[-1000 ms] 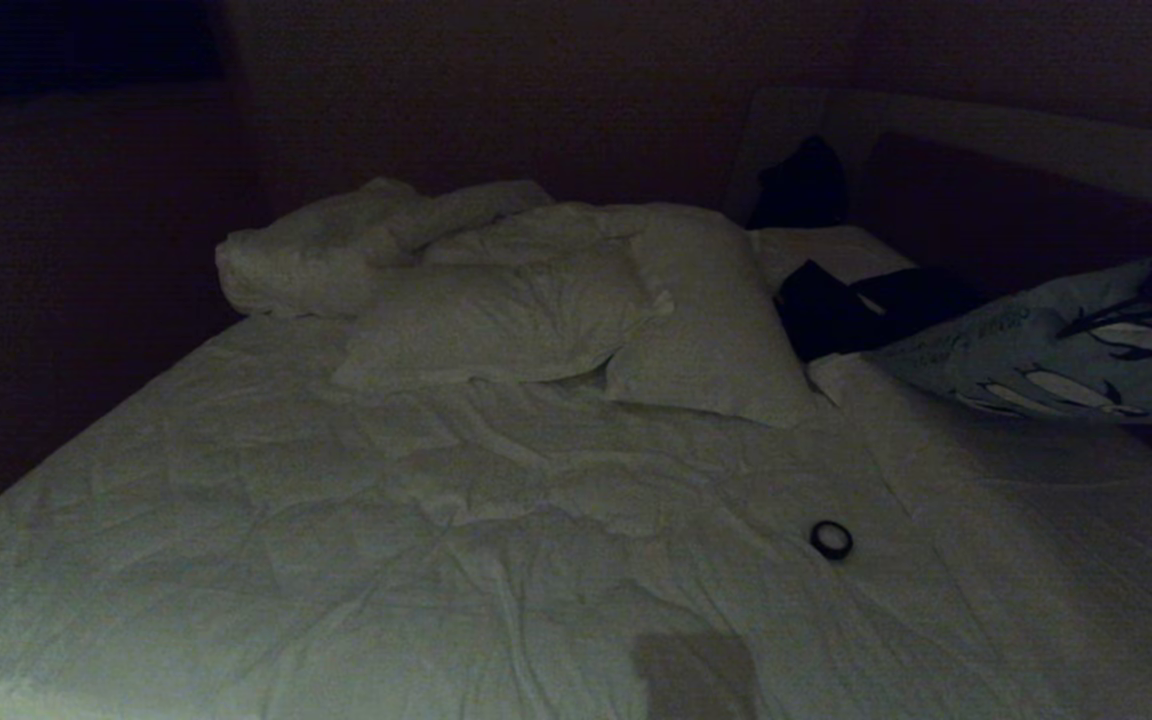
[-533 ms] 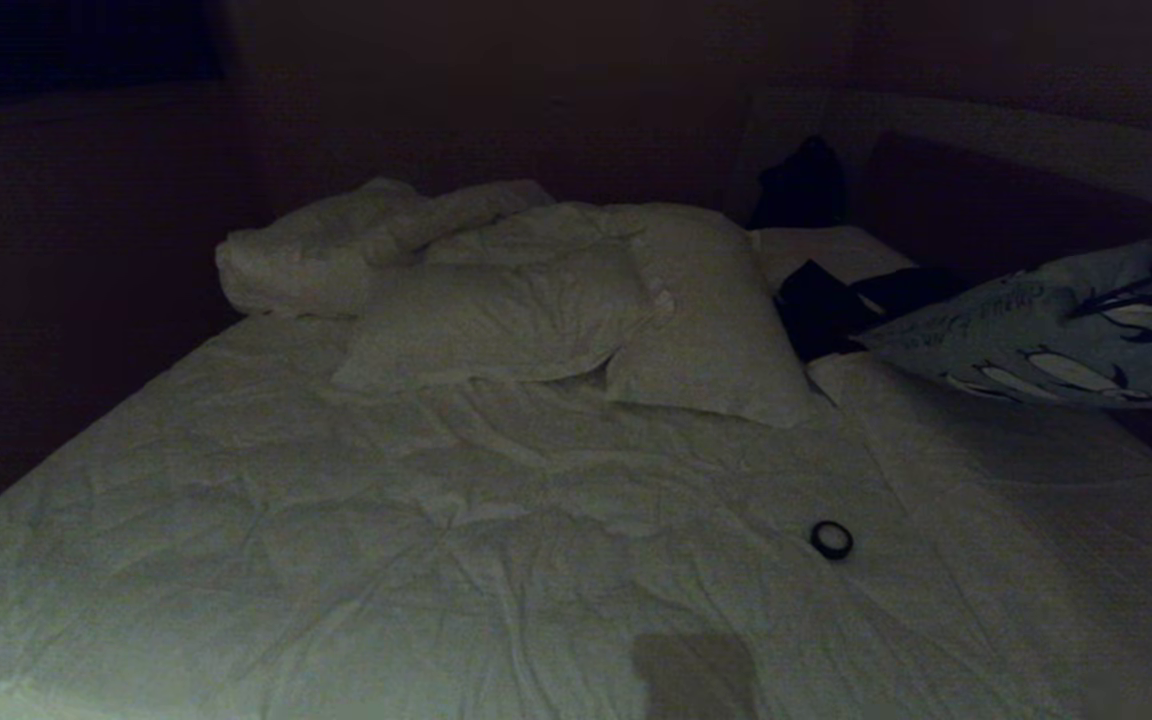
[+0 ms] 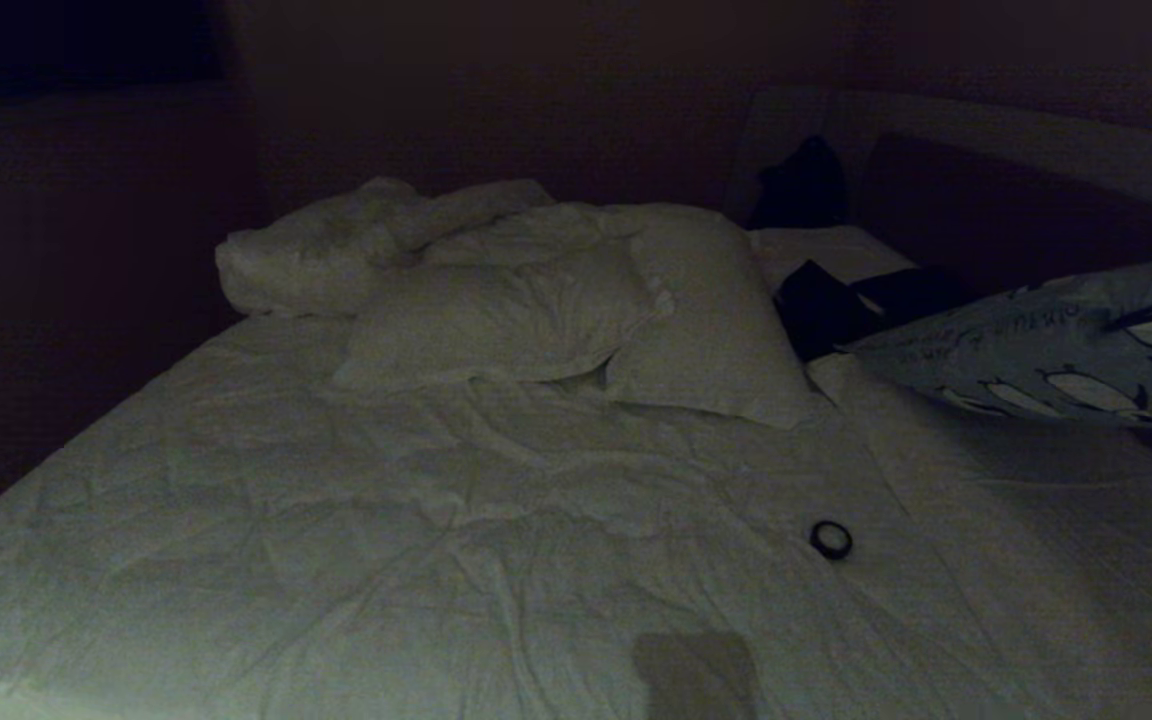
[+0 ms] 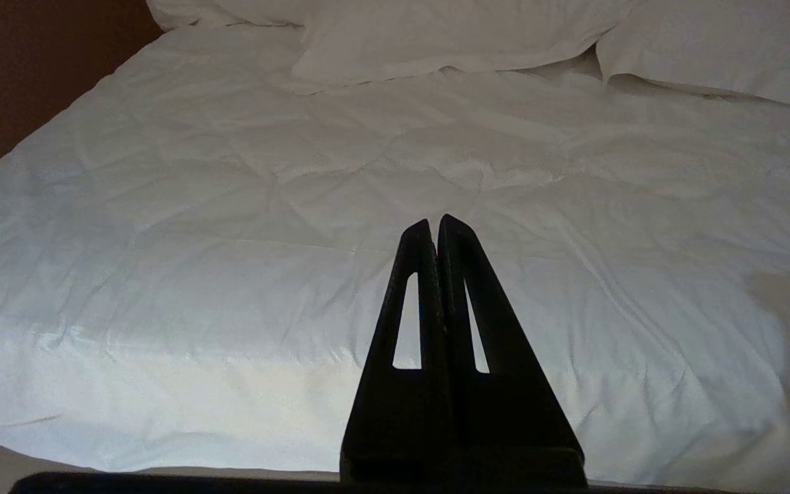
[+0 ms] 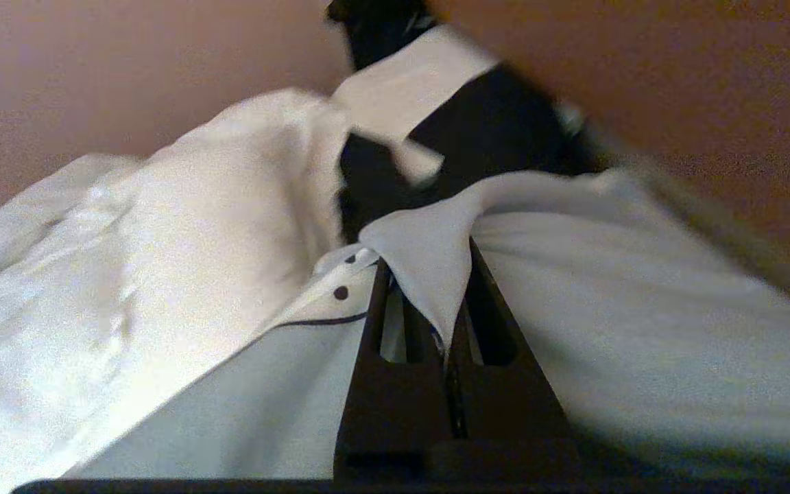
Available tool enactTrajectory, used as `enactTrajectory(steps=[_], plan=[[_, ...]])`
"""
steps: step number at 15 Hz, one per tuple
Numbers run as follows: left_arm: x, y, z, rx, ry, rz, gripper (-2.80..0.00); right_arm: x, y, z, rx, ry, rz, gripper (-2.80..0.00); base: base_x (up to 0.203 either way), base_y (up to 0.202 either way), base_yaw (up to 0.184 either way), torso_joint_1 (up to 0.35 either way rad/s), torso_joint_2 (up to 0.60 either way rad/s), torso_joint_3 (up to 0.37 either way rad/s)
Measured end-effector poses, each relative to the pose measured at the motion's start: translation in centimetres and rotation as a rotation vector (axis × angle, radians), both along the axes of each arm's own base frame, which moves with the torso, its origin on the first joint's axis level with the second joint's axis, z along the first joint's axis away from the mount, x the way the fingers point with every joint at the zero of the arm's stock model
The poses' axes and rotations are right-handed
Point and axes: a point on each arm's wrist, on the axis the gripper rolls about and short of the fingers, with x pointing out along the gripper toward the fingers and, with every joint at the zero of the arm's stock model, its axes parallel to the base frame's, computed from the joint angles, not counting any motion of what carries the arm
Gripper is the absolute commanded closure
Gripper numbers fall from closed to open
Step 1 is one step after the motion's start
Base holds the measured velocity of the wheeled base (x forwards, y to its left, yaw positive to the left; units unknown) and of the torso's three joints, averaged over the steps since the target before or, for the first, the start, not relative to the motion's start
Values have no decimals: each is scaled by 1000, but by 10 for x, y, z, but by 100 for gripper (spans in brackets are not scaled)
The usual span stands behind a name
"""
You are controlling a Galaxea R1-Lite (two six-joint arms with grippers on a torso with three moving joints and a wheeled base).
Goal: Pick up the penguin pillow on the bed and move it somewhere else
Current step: Place the pillow at the bedside
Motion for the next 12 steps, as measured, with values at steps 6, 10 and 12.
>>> enactTrajectory(steps=[6,10,12], plan=[[0,0,0,0,0,0,0,0,-3,-1,33,-5,112,0,0,0,0,0,0,0],[0,0,0,0,0,0,0,-2,-6,4,43,-23,121,0,0,0,0,0,0,0],[0,0,0,0,0,0,0,-2,-10,6,55,-35,116,0,0,0,0,0,0,0]])
